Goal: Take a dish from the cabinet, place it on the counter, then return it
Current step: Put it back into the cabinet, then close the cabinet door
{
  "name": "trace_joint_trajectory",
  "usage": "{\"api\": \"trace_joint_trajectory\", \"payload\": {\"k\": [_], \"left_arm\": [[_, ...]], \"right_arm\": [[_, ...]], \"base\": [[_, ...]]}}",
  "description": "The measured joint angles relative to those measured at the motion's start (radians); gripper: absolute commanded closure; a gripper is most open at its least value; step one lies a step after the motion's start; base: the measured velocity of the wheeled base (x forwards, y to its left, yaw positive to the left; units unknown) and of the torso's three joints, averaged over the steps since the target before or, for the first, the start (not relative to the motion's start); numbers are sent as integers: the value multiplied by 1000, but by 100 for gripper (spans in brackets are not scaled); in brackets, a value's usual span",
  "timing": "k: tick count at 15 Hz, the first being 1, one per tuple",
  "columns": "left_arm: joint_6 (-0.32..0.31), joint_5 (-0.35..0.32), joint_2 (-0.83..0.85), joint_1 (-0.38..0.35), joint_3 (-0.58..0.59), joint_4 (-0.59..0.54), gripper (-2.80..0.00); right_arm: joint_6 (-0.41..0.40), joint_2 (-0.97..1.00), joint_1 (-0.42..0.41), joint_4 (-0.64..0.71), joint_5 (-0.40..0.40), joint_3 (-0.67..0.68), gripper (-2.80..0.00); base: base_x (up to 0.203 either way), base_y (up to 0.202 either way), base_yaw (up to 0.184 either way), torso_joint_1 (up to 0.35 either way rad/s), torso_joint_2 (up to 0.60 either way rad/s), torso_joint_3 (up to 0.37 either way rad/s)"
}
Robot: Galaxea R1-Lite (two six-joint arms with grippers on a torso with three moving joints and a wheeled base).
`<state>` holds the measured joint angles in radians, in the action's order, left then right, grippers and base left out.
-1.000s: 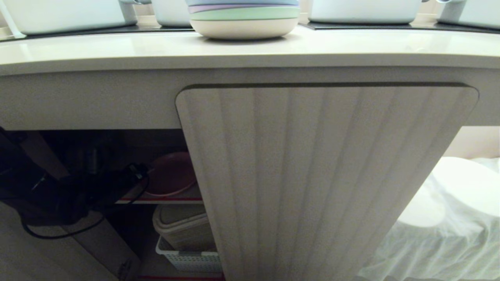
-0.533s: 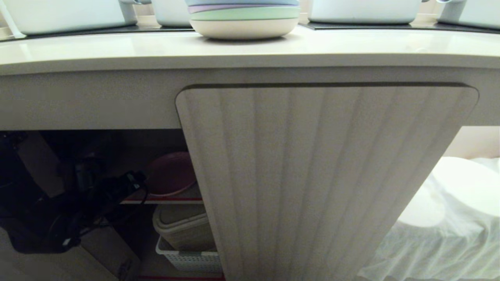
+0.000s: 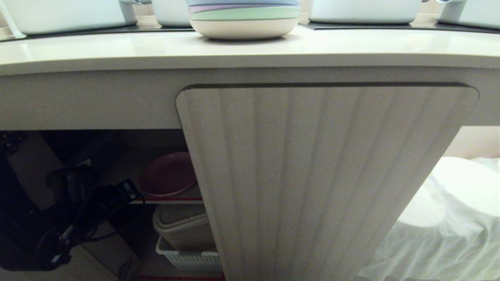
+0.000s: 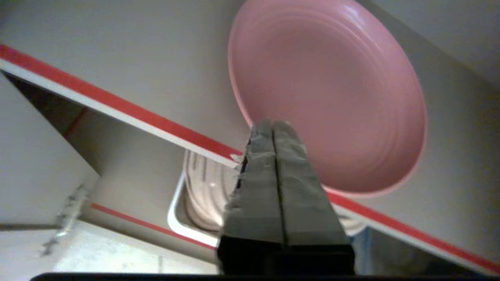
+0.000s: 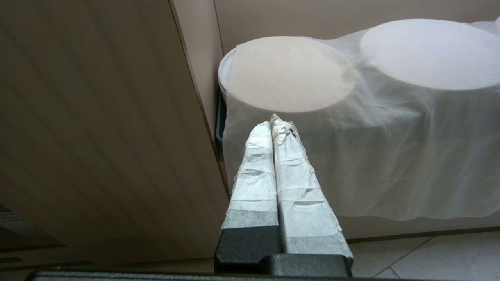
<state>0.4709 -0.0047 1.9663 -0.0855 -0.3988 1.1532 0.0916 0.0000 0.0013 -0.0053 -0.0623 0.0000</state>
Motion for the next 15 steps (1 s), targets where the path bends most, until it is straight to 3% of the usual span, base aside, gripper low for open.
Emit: {"api": "trace_joint_trajectory", "payload": {"k": [3, 15], "left_arm": [[-40, -1, -22, 0, 32, 2, 0], [-75, -4, -146, 8, 231, 4, 0]], "right_arm": [[0, 0, 0, 0, 0, 0, 0], [0, 0, 0, 0, 0, 0, 0]], "base": [[0, 0, 0, 0, 0, 0], [0, 0, 0, 0, 0, 0]]}}
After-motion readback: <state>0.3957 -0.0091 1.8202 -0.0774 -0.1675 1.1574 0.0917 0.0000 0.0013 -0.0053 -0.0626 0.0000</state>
